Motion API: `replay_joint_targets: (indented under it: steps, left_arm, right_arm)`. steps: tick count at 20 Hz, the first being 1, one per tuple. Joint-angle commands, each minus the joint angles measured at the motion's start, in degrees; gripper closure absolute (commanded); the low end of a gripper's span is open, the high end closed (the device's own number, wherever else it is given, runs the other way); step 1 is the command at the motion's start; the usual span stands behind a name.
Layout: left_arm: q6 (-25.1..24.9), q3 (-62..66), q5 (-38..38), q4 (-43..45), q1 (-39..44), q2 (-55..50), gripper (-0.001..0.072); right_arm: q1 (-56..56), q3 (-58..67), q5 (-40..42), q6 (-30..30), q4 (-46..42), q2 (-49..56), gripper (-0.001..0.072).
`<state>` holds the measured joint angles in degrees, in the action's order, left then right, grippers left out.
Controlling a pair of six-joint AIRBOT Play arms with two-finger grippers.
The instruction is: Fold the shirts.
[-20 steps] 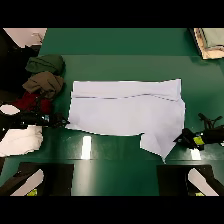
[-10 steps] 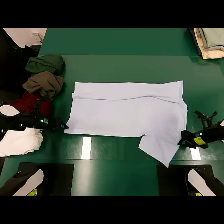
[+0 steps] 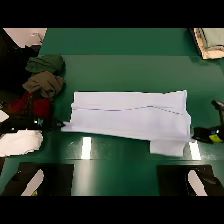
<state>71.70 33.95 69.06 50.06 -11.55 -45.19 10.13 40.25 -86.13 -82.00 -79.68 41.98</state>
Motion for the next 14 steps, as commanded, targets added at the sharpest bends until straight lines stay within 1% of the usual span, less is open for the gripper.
replay_joint_targets:
  steps: [1,3,5,8,11,14]
  left_arm:
    - [0.3,6.2,-7.9,-1.7,4.8,-4.3,0.0687]
    - [0.3,11.1,-12.0,-0.7,9.0,-10.9,0.0686]
    - [0.5,15.6,-15.8,-0.9,10.0,-17.6,0.0686]
    - [0.5,22.5,-16.7,-0.8,9.9,-25.8,0.0685]
    - [0.5,26.2,-18.5,-0.8,9.8,-30.8,0.0685]
    - [0.5,26.4,-23.3,-0.8,9.9,-32.8,0.0685]
  right_arm:
    - [-5.3,7.2,4.9,-1.2,0.5,6.6,0.0698]
    - [-7.5,12.1,8.3,-2.4,0.5,13.0,0.0698]
    - [-8.2,16.8,10.7,-3.3,0.5,19.0,0.0698]
    - [-8.2,23.8,11.3,-3.3,0.5,26.5,0.0698]
    - [-8.2,30.5,11.4,-3.3,0.5,33.2,0.0698]
    - [-8.3,37.1,11.6,-3.5,0.7,39.2,0.0698]
